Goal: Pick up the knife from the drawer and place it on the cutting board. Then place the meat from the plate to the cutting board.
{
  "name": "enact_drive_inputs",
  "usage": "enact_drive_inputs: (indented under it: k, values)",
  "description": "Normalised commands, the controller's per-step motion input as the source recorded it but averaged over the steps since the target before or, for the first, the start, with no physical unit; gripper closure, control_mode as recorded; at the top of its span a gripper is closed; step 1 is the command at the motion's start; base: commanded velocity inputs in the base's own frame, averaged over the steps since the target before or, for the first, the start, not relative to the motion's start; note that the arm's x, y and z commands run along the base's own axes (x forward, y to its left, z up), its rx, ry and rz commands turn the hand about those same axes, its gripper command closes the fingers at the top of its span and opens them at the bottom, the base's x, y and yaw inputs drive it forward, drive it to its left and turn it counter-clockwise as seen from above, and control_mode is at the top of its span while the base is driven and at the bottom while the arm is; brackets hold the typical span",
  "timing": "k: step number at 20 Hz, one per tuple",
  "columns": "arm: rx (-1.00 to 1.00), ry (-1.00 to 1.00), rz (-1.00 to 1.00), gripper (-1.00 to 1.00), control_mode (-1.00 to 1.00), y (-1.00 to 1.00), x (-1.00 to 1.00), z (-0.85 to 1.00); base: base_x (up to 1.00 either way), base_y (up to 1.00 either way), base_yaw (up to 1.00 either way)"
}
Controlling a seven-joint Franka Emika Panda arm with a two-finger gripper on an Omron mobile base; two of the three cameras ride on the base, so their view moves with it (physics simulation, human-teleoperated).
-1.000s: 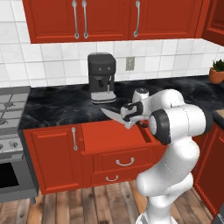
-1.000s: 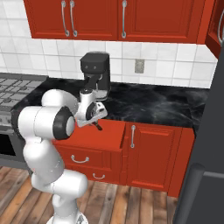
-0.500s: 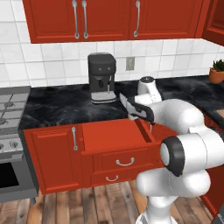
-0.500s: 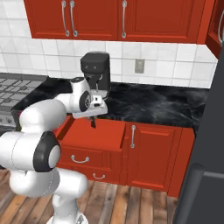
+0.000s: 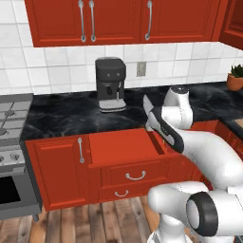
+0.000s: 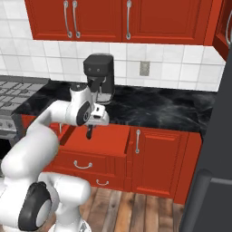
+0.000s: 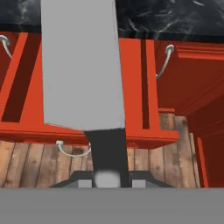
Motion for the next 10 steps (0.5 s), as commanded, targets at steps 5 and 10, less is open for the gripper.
enact_drive_inputs:
  k: [5,10]
  values:
    - [-0.01,-0.04,-0.1,1.0,-1.0,-0.05,-0.83,0.48,0.0,0.0,0.0]
    - [0.0,0.0,-0.06,1.0,-1.0,-0.05,-0.37,0.52,0.0,0.0,0.0]
